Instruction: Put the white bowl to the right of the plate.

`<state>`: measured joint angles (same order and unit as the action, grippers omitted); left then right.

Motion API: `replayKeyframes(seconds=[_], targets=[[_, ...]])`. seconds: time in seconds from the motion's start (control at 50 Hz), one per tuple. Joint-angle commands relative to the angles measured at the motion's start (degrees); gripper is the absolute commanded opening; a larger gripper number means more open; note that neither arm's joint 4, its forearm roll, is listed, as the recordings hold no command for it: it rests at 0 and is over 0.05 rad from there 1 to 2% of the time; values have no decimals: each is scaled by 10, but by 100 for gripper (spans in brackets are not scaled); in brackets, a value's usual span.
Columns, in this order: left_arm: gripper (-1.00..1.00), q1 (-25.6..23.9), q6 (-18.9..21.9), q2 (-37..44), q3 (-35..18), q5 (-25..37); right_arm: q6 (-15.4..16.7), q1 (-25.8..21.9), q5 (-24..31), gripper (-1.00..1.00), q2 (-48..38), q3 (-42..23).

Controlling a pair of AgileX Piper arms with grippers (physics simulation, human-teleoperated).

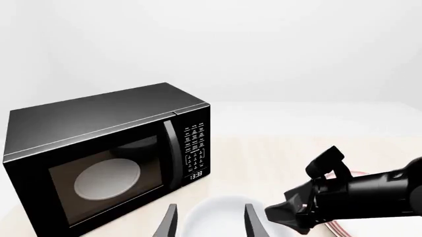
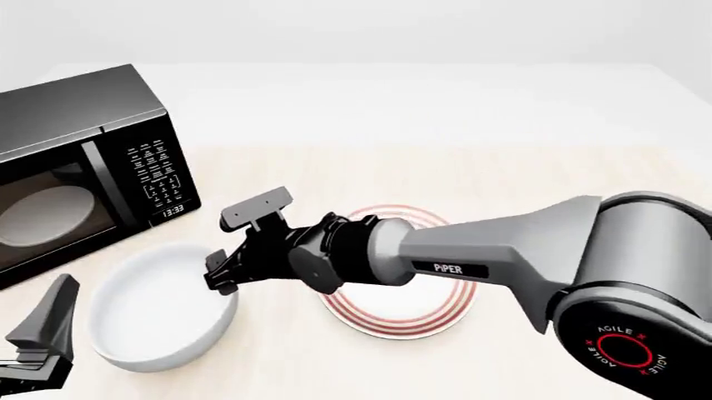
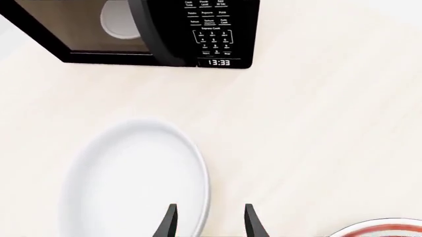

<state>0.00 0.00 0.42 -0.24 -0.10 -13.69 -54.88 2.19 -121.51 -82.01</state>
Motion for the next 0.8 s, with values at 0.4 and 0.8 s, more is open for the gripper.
replayKeyframes(seconds=[0.4,0.8], targets=[[100,0,0,0,0,0,-36,-17,-17,100,-57,-17],[100,0,0,0,0,0,-51,-23,-30,100,-72,-13]])
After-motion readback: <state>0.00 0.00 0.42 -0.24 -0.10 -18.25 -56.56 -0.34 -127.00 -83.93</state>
